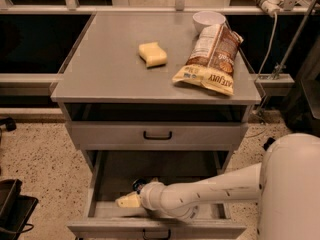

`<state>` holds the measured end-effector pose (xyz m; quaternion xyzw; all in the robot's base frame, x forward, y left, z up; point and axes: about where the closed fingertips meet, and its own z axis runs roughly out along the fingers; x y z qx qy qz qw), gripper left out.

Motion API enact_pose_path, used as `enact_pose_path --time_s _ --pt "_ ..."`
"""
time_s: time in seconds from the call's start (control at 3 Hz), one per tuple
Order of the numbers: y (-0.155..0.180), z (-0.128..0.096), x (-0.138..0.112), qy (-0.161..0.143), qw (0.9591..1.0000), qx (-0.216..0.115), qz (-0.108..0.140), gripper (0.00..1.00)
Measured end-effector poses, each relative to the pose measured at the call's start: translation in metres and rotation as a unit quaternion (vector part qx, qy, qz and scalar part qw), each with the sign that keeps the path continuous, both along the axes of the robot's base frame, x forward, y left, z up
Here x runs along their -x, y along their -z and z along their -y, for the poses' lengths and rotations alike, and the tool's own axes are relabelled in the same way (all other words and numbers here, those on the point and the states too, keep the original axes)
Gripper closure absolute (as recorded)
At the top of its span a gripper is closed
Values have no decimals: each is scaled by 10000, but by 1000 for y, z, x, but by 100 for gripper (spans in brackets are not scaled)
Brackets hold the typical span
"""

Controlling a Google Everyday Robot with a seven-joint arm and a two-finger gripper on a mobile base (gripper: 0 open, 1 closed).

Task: Pick pepsi can from middle drawer and place on counter

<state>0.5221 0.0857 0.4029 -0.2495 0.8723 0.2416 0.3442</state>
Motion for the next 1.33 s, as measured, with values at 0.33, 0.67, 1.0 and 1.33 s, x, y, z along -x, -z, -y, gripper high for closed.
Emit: enact_pose_path --time_s 0.33,0.67,1.0,1.33 --pt "24 0 4 162 9993 326 58 0" --pt "23 0 -1 224 9991 347 122 19" --pt "23 0 -1 224 9991 347 122 41" --pt "23 0 -1 224 9991 346 122 65"
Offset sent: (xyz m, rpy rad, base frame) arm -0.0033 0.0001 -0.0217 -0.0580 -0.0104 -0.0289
